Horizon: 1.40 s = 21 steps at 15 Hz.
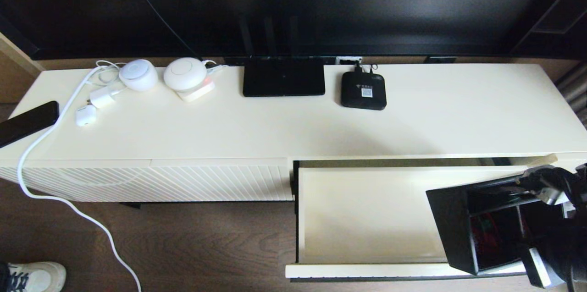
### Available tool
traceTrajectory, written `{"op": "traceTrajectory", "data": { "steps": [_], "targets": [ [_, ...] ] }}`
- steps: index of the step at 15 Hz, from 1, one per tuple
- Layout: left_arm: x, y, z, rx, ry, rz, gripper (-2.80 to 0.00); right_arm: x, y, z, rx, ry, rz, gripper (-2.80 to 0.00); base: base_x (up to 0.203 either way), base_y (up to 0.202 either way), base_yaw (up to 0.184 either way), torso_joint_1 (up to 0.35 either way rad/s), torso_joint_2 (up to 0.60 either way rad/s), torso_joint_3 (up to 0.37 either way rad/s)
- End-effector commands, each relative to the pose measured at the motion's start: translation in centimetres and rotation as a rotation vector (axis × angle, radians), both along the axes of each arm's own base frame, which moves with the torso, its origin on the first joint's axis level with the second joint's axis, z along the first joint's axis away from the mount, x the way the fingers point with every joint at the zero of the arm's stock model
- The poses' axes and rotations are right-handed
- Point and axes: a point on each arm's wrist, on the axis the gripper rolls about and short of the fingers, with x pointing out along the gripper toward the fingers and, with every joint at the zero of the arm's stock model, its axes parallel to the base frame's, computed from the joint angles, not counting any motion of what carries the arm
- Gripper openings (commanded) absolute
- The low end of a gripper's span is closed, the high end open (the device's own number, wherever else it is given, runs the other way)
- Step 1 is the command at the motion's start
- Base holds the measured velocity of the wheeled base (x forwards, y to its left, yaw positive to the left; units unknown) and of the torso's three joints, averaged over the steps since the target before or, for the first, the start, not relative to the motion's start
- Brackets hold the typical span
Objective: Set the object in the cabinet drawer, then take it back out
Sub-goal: Take the storage box out of the drawer and put it on the table
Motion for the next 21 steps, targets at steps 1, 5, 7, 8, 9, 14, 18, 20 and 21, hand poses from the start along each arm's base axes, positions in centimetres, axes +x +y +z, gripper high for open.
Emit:
{"op": "traceTrajectory", "data": {
  "steps": [1, 5, 7, 8, 9, 14, 18, 20, 21],
  "targets": [
    [0.0, 0.0, 0.0, 0.000, 0.003, 0.000, -2.80, -0.3, -0.1, 1.4, 0.020, -0.059, -0.003, -2.80, 0.000, 0.000, 0.000, 0.000, 0.00, 0.000],
    [0.0, 0.0, 0.0, 0.000, 0.001, 0.000, -2.80, 2.3, 0.4, 4.3, 0.062, -0.137, -0.037, -2.80, 0.000, 0.000, 0.000, 0.000, 0.00, 0.000],
    [0.0, 0.0, 0.0, 0.000, 0.002, 0.000, -2.80, 3.9, 0.5, 5.0, 0.037, -0.154, -0.082, -2.80, 0.000, 0.000, 0.000, 0.000, 0.00, 0.000],
    [0.0, 0.0, 0.0, 0.000, 0.002, 0.000, -2.80, 4.7, 0.5, 5.5, 0.025, -0.169, -0.099, -2.80, 0.000, 0.000, 0.000, 0.000, 0.00, 0.000],
    [0.0, 0.0, 0.0, 0.000, 0.002, 0.000, -2.80, 5.8, 0.6, 6.2, 0.024, -0.188, -0.113, -2.80, 0.000, 0.000, 0.000, 0.000, 0.00, 0.000],
    [0.0, 0.0, 0.0, 0.000, -0.001, 0.000, -2.80, 10.7, 1.5, 7.7, 0.013, -0.176, -0.133, -2.80, 0.000, 0.000, 0.000, 0.000, 0.00, 0.000],
    [0.0, 0.0, 0.0, 0.000, 0.001, 0.000, -2.80, 13.6, 1.8, 6.5, 0.010, -0.120, -0.152, -2.80, 0.000, 0.000, 0.000, 0.000, 0.00, 0.000],
    [0.0, 0.0, 0.0, 0.000, 0.002, 0.000, -2.80, 14.9, 1.7, 6.4, 0.018, -0.121, -0.174, -2.80, 0.000, 0.000, 0.000, 0.000, 0.00, 0.000],
    [0.0, 0.0, 0.0, 0.000, 0.002, 0.000, -2.80, 15.3, 1.6, 6.6, 0.025, -0.129, -0.185, -2.80, 0.000, 0.000, 0.000, 0.000, 0.00, 0.000]
  ]
}}
